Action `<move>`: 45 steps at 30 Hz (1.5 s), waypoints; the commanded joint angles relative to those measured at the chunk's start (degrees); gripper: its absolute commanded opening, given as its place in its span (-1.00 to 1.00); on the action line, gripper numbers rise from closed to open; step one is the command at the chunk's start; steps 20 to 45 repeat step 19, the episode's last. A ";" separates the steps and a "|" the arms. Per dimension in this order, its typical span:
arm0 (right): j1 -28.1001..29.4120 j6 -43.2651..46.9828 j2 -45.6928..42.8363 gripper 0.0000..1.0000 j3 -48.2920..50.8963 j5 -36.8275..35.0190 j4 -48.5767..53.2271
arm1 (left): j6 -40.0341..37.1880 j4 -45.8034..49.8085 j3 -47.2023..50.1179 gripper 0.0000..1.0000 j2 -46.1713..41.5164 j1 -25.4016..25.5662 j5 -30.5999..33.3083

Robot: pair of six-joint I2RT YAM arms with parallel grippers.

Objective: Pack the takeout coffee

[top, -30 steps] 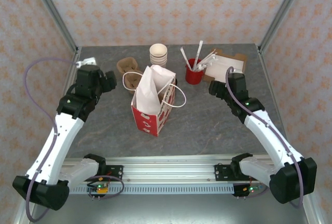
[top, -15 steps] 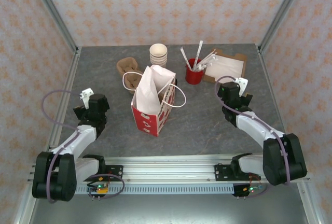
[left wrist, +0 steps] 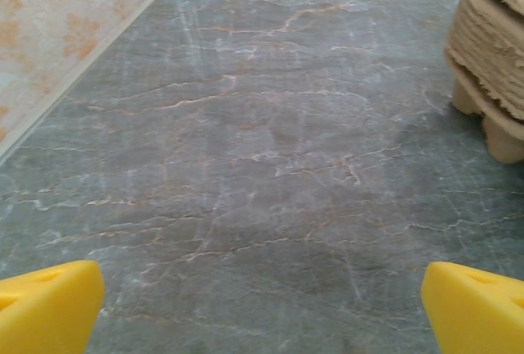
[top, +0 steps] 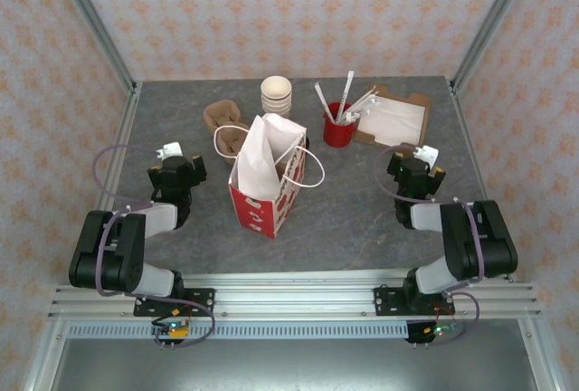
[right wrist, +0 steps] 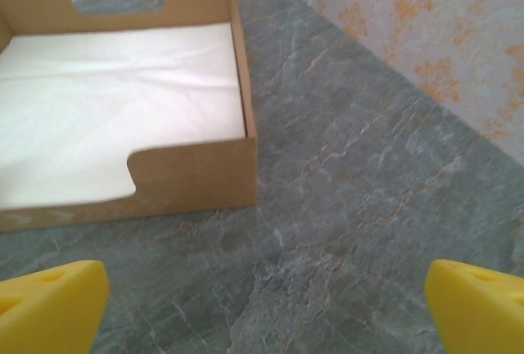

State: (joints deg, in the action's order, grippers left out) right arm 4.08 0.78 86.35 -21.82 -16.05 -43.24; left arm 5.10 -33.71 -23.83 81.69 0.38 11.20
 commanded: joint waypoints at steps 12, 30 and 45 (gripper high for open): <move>-0.21 0.27 0.87 0.99 -1.10 2.87 -3.42 | -4.34 -10.77 0.54 1.00 3.99 2.69 -0.57; -0.21 0.19 0.93 0.99 -1.27 2.88 -3.29 | -4.33 -10.76 0.54 1.00 4.00 2.73 -0.58; -0.21 0.19 0.93 0.99 -1.27 2.88 -3.29 | -4.33 -10.76 0.54 1.00 4.00 2.73 -0.58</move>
